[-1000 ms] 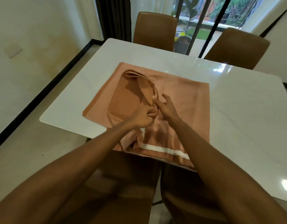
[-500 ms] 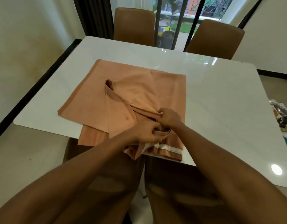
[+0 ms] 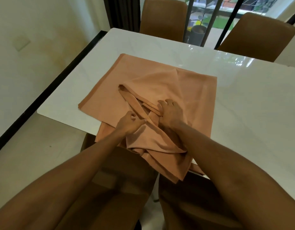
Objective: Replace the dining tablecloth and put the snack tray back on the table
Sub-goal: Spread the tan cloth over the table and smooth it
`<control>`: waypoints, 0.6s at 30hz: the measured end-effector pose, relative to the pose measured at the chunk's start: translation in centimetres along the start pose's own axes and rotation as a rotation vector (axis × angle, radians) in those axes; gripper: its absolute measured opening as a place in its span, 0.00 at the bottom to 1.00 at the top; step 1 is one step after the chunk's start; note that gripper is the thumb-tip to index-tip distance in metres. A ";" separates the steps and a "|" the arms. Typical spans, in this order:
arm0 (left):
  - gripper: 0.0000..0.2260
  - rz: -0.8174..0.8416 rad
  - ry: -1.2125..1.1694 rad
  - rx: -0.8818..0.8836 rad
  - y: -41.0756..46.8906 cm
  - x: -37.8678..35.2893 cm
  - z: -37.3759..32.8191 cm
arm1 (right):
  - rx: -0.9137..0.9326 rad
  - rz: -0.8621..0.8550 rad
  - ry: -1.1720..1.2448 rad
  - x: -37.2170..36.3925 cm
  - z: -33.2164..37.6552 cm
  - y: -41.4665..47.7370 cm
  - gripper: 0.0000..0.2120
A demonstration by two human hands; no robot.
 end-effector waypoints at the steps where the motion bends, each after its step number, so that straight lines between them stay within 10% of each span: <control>1: 0.32 -0.018 -0.004 -0.027 -0.2 -0.3 -0.8 | 0.015 0.004 -0.010 -0.2 0.7 1.1 0.34; 10: 0.23 -0.037 0.121 -0.048 -0.2 -4.7 -2.6 | 0.063 0.094 -0.044 -1.6 3.5 9.0 0.14; 18: 0.20 0.200 0.021 -0.542 -4.8 -6.5 -9.4 | -0.592 -0.387 0.563 7.3 -10.0 9.0 0.16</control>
Point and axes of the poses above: each hand's wrist, its own y-axis towards the middle knuckle, its own x-axis out of the back of the hand, z = x × y, the point moved 6 cm from there along y, towards the middle knuckle, and after that the axes turned 4 degrees about -z, right-handed, at the moved point
